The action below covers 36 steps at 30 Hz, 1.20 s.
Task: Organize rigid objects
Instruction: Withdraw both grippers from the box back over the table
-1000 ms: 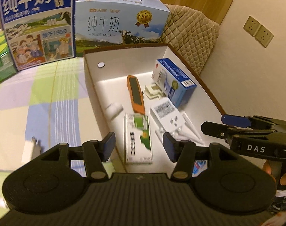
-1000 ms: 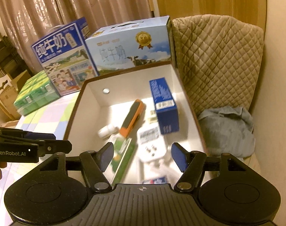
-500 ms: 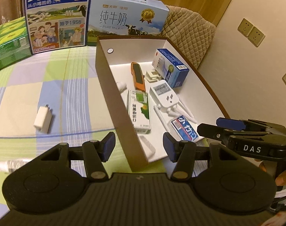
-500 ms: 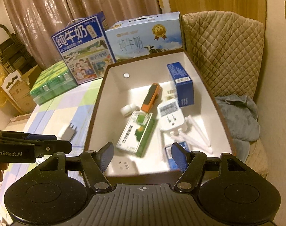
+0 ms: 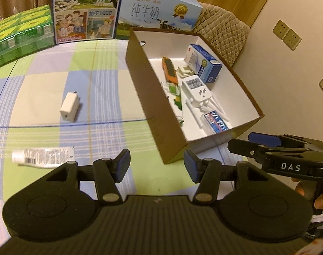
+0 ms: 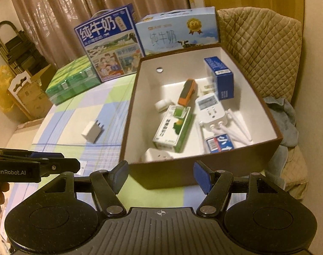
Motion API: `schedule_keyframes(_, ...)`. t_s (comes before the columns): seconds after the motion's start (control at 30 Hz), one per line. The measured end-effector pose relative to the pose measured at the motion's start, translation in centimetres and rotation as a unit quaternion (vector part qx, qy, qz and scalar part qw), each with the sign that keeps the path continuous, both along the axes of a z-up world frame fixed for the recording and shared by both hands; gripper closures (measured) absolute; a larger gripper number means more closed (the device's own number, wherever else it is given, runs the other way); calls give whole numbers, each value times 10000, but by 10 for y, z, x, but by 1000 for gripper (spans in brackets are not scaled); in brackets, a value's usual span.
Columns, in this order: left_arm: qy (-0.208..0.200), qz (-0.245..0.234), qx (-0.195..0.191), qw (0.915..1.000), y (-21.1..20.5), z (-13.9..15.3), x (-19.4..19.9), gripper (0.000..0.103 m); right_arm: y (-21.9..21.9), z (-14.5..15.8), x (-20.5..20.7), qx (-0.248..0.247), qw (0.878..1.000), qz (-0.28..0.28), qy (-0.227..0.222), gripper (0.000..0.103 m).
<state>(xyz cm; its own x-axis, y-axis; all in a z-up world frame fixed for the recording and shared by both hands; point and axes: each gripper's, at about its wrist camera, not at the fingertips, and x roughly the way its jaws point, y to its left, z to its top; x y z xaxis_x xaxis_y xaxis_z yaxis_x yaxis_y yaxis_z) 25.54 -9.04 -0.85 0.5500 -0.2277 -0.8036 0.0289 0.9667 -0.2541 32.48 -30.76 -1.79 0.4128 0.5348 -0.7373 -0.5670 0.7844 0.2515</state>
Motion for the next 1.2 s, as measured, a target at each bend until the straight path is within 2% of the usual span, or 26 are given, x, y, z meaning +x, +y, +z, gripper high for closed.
schedule_keyframes(0.43,123,184,105,9997,33,-7,-30,52,32,-8,-37,-105,9994,301,127,38)
schedule_keyframes(1.2,263,707,84,9971,103,-15,-71,52,99,-30,-76,-258,9961,766,345,38)
